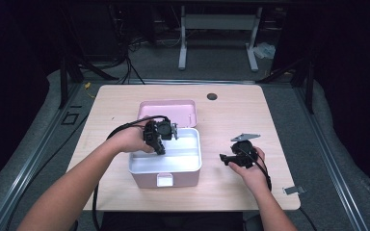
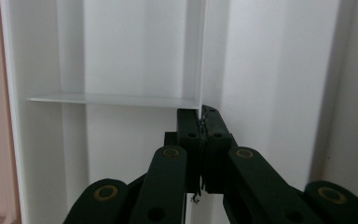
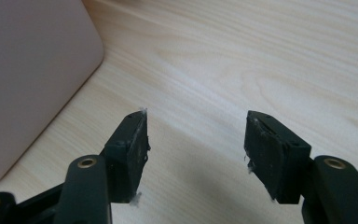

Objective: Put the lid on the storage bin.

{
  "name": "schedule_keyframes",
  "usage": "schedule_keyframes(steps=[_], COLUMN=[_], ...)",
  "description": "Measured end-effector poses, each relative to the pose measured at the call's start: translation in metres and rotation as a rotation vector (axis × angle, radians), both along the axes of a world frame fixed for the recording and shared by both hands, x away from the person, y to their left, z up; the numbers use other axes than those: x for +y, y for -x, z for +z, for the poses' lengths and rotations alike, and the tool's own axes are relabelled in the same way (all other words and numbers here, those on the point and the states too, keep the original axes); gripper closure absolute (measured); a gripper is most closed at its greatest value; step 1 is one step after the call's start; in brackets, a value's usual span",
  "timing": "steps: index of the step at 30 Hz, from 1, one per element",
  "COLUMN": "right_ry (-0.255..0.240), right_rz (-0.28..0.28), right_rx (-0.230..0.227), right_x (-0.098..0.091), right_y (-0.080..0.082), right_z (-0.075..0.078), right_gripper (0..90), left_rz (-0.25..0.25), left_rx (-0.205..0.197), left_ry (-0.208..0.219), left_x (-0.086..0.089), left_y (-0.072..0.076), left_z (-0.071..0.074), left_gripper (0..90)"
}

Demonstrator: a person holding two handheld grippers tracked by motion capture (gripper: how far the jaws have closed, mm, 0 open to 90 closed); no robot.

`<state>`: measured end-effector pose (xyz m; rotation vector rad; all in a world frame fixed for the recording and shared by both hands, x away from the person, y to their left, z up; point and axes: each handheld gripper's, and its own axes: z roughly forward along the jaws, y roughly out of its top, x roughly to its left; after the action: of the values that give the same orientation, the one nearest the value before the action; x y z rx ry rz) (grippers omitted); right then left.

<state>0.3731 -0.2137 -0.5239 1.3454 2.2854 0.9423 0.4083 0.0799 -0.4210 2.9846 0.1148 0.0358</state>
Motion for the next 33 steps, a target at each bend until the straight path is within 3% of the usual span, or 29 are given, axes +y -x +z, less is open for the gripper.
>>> schedule_keyframes(steps=[7, 13, 20, 29, 33], right_ry=[0.0, 0.002, -0.024, -0.033, -0.083], right_rz=[0.04, 0.025, 0.023, 0.039, 0.014], right_rx=[0.018, 0.041, 0.017, 0.008, 0.006], right_x=[0.01, 0.017, 0.03, 0.056, 0.058], right_y=[-0.015, -0.038, -0.061, -0.095, -0.109], right_z=[0.008, 0.017, 0.037, 0.067, 0.076], right_gripper=[39.6, 38.5, 41.3, 41.8, 42.3], left_rz=[0.006, 0.008, 0.006, 0.011, 0.019], left_rx=[-0.007, -0.014, -0.018, -0.037, -0.06], left_ry=[0.003, -0.002, 0.0, 0.061, 0.118], left_x=[0.001, -0.001, 0.001, 0.009, 0.017], left_y=[0.001, 0.002, 0.003, 0.005, 0.008], left_z=[0.0, 0.0, 0.0, -0.001, -0.003], left_gripper=[87.8, 87.7, 87.6, 87.3, 86.8])
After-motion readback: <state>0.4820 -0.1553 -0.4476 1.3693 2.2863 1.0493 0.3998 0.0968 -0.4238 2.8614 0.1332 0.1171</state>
